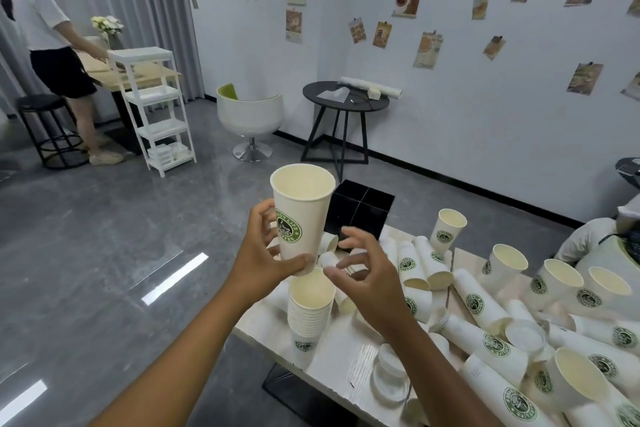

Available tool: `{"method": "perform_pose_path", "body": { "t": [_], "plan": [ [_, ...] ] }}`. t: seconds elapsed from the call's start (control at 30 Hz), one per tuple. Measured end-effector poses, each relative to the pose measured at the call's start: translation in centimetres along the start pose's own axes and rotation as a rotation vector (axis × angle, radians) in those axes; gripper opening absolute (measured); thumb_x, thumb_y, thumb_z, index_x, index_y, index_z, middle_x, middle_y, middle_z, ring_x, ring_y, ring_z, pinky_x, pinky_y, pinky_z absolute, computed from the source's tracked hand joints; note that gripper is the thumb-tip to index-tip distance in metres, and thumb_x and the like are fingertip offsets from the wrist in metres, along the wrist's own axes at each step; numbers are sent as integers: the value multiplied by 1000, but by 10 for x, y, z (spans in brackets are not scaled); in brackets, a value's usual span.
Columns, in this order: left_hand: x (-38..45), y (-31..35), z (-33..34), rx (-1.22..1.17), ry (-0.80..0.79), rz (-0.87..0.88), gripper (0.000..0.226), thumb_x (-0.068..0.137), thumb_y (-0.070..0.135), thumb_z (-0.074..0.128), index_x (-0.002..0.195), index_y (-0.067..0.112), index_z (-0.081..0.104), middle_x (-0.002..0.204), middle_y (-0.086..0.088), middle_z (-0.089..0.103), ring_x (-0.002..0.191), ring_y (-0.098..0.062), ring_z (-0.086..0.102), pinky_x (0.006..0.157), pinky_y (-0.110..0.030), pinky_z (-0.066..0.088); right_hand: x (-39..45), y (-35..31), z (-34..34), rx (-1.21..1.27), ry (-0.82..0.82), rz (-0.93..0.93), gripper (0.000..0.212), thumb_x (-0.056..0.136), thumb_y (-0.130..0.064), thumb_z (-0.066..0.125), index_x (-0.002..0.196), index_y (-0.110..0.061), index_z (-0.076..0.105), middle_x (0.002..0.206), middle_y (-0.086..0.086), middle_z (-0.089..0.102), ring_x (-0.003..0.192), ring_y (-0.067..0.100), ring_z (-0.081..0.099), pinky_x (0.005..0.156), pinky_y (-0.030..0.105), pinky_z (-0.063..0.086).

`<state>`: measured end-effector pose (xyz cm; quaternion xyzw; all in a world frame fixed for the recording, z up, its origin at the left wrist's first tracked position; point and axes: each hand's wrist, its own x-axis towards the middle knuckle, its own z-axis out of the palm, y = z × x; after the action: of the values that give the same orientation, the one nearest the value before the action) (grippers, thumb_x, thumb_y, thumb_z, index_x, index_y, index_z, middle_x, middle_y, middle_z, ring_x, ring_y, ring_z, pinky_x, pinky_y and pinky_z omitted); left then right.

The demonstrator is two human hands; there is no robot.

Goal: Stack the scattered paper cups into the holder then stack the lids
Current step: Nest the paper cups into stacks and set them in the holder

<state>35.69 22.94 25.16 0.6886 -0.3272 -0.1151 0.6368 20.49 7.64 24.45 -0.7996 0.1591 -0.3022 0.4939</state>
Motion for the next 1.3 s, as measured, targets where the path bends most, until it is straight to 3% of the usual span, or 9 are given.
{"method": "perform_pose_path", "body": {
  "t": [0.13,0.23,0.4,0.63,0.87,1.07,1.17,1.3],
  "plan": [
    [-8,-8,3,22,-28,-29,96,69,15,97,134,52,36,140,16,51,122,-1,57,86,-21,56,8,-20,1,90,-6,-36,82,80,-27,88,144,-51,42,128,-22,58,110,11,66,83,29,60],
    [-11,-11,4,14,-31,-55,96,71,14,96,137,52,37,140,17,52,123,-6,59,92,-26,57,12,-26,5,86,-49,-43,85,80,-26,88,144,-57,40,131,-27,56,115,8,62,85,31,60],
    [-11,-13,0,24,-47,-64,94,68,25,97,140,47,41,142,16,56,127,-7,58,96,-35,59,11,-20,10,41,-47,-27,76,82,-26,87,143,-45,46,137,-26,55,115,5,61,86,35,60],
    [-5,-6,0,48,-76,-53,83,72,15,95,135,42,48,127,31,60,120,2,58,88,-28,60,18,-18,8,40,-27,-23,75,82,-26,87,144,-39,47,134,-28,58,117,4,61,84,26,59],
    [-14,-23,-2,105,-140,-78,91,69,22,97,139,44,43,131,28,57,122,6,56,91,-21,57,7,10,10,-40,-57,32,76,81,-33,86,145,-38,44,134,-20,57,115,4,60,83,23,58],
    [-28,-34,-5,189,-140,-57,89,69,22,97,141,39,47,136,17,58,128,-4,56,106,-36,53,-19,39,15,-42,-69,118,77,79,-30,88,143,-39,46,133,-20,55,111,3,58,80,17,54],
    [-32,-24,3,194,-100,0,78,70,27,96,135,36,53,136,17,60,128,-10,58,108,-42,52,-35,51,8,-36,-48,147,72,80,-32,87,139,-43,48,133,-22,55,111,4,58,82,20,56],
    [-35,-1,31,195,-128,93,71,73,19,94,132,31,57,134,17,61,127,-12,59,107,-34,51,-50,62,-16,-8,23,204,68,80,-31,86,138,-42,52,133,-23,58,113,6,59,85,32,58]
  ]
}}
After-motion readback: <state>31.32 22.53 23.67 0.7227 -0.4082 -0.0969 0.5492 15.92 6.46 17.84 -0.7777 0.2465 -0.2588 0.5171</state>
